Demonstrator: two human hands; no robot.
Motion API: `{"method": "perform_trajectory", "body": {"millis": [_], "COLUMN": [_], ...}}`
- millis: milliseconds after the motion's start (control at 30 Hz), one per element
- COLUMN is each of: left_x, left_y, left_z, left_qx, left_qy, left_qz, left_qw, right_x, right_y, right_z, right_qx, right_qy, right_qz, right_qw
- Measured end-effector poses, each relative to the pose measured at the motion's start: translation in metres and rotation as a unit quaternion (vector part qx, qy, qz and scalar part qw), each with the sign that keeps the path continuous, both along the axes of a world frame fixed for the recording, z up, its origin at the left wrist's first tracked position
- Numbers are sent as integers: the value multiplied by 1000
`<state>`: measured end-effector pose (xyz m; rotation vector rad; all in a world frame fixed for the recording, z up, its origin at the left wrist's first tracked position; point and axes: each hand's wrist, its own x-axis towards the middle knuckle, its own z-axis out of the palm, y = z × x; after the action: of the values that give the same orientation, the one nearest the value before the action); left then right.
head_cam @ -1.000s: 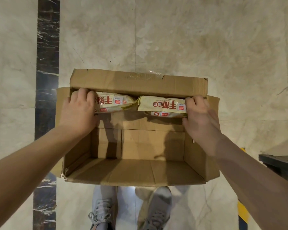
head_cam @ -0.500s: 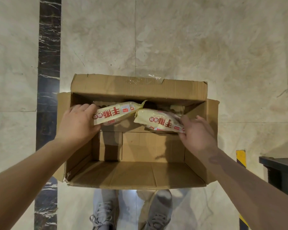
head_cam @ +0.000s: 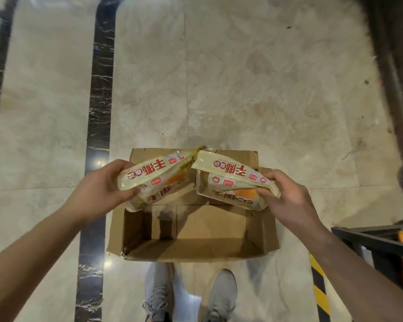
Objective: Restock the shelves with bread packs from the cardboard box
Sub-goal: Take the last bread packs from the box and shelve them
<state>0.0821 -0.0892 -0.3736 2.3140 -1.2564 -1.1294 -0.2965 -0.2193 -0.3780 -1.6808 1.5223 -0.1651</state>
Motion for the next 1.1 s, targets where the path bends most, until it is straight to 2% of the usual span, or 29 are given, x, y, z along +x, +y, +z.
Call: {"method": "perform_trajectory", "body": {"millis": [200, 500, 733, 933, 1100], "left_x": [5, -21, -62, -107, -155], "left_y": [-15, -33, -47, -60, -79], "left_z": [135, 385, 552, 670, 739], "left_qx": [-73, -226, -385, -419, -462], "left_qy": [65, 119, 153, 283, 352], "left_qz": [28, 55, 91, 63, -2], "left_qw": [995, 965, 906, 861, 814], "right_x": [-19, -58, -100, -148, -200], "right_y": [-14, -10, 6, 37, 80], "right_z": [128, 379, 569, 693, 763], "right_qx": [-33, -130, -231, -311, -378], "right_qy": [-47, -144, -283, -359, -393], "right_qz": [-60, -150, -235, -268, -306], "right_qw": [997, 970, 901, 838, 780]}}
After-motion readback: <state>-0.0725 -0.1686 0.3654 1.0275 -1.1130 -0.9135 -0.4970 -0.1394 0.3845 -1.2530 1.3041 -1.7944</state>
